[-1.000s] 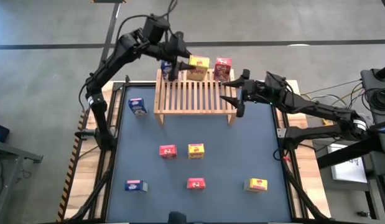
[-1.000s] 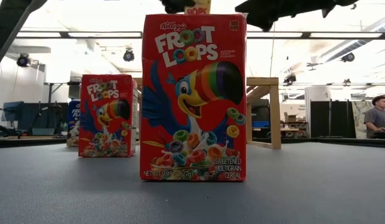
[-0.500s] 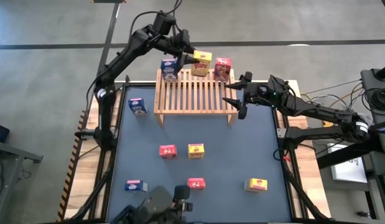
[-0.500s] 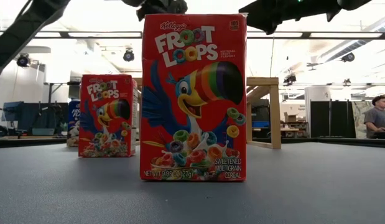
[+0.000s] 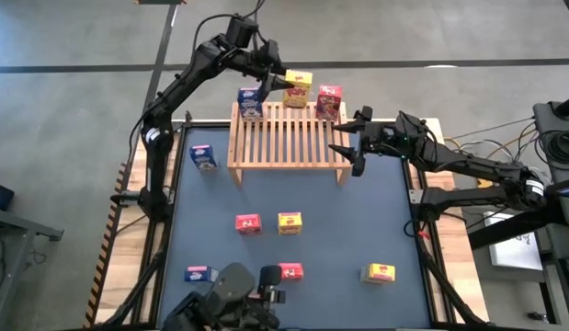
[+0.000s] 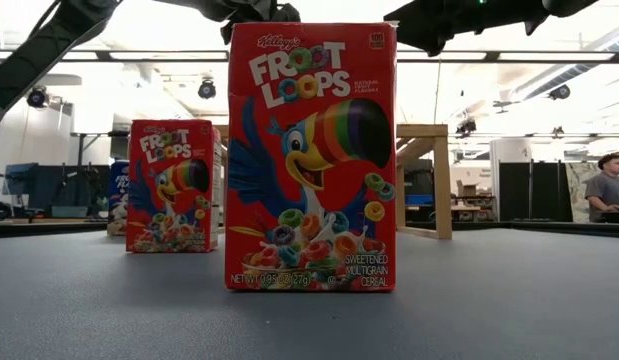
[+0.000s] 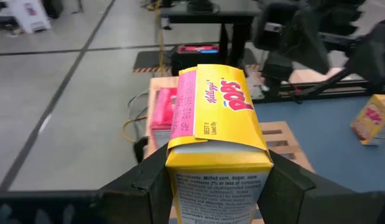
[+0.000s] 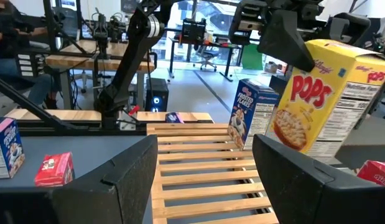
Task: Stack cereal on shelf
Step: Put the top yellow cereal box on the shelf
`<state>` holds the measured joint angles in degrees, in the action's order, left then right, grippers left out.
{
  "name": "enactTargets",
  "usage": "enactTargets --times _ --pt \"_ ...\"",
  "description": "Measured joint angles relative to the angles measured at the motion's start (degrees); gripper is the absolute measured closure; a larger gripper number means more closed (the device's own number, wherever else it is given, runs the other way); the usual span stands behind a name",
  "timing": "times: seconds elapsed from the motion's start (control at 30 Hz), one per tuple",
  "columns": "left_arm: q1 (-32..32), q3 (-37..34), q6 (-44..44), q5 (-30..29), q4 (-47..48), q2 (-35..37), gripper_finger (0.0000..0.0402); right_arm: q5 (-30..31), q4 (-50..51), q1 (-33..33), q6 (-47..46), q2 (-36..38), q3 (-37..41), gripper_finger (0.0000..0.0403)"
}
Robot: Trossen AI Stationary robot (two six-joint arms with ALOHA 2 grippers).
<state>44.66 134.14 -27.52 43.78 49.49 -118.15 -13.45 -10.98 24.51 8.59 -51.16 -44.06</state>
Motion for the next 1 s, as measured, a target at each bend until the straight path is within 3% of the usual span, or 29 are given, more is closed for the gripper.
enactTargets --times 0.57,1.0 --pt "1.08 -10.98 -0.37 1.94 -9.72 0.43 0.0237 -0.04 0.02 0.00 -0.45 0.00 2.19 0.0152" --pt "3.87 -12.79 0.12 5.38 -10.18 0.96 0.0237 -0.04 -0.24 0.00 0.01 0.07 2.20 0.0152"
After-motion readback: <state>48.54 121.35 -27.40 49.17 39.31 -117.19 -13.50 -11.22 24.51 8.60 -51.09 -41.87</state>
